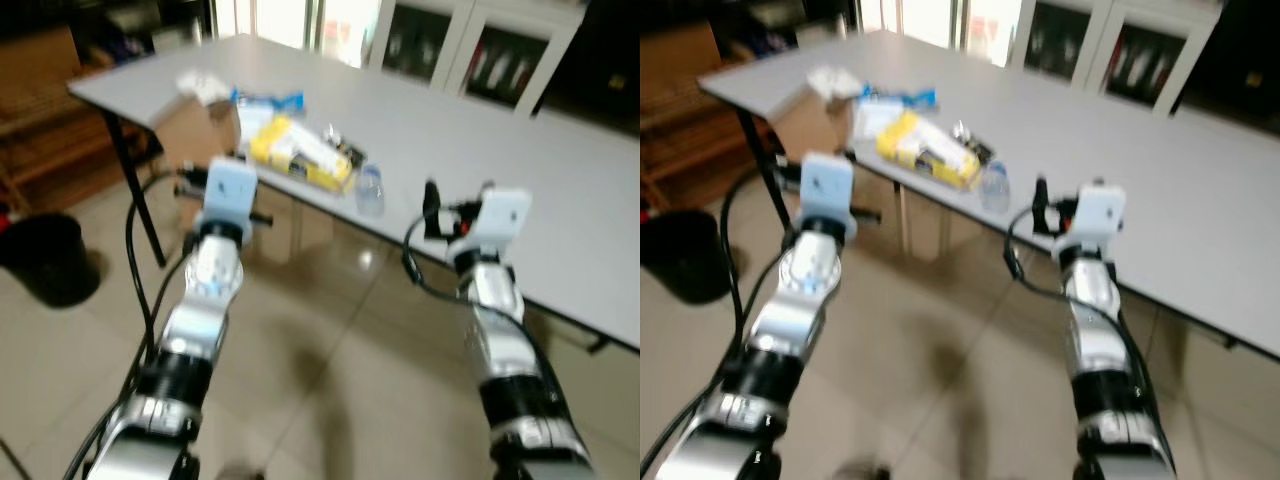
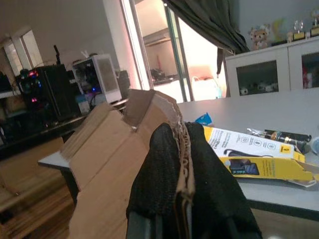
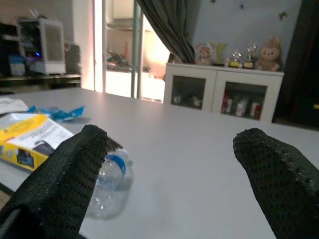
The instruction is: Picking trash to rubbish bin
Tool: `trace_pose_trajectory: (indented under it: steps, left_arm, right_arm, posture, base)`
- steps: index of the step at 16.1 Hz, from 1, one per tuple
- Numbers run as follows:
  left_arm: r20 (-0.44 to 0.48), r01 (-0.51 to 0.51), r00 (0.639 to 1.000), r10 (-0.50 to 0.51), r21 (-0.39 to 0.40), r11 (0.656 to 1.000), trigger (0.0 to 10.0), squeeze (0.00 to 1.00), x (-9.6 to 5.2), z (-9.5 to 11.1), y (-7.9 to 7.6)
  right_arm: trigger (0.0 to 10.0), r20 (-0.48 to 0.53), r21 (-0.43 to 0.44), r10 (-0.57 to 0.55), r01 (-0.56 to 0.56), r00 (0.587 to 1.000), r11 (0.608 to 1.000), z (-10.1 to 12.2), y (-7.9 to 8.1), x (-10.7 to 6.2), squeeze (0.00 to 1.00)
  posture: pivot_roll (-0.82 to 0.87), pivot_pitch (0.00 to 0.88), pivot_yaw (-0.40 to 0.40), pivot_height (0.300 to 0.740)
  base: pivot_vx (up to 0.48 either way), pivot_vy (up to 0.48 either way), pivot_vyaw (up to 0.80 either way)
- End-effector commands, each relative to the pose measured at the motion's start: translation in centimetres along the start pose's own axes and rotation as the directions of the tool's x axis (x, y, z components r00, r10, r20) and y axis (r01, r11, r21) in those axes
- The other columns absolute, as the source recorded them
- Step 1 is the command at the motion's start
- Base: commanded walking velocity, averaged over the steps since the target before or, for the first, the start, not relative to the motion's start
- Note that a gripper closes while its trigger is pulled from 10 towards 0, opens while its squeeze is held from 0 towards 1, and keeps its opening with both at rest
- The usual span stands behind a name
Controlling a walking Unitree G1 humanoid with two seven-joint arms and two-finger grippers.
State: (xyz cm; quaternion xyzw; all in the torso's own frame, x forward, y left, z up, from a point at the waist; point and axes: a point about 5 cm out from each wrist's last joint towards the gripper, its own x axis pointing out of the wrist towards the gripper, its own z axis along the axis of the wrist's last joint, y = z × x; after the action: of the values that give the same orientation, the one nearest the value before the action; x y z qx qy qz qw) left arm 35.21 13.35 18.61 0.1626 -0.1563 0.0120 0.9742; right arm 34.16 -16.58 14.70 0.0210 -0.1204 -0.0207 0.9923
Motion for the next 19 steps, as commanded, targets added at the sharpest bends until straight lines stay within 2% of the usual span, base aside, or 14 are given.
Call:
trace_pose_trajectory:
  steps: [1,19]
  left_arm:
    - [-0.005,0.008,1.000,-0.008,0.013,1.000,10.0,0.00,-0.04,0.06,-0.26]
    - [-0.017,0.005,1.000,-0.005,0.012,1.000,10.0,0.00,-0.16,0.00,-0.23]
  right_arm:
    - [10.0,0.005,0.003,0.000,0.000,1.000,1.000,0.24,-0.08,0.02,0.00]
    - [10.0,-0.017,0.009,0.042,-0.042,0.999,0.999,-0.08,0.48,-0.07,0.00]
  posture:
    - [-0.05,0.061,-0.095,0.740]
    - [-0.05,0.066,-0.102,0.740]
  base:
    - [0.000,0.000,0.80]
    - [0.000,0.000,0.80]
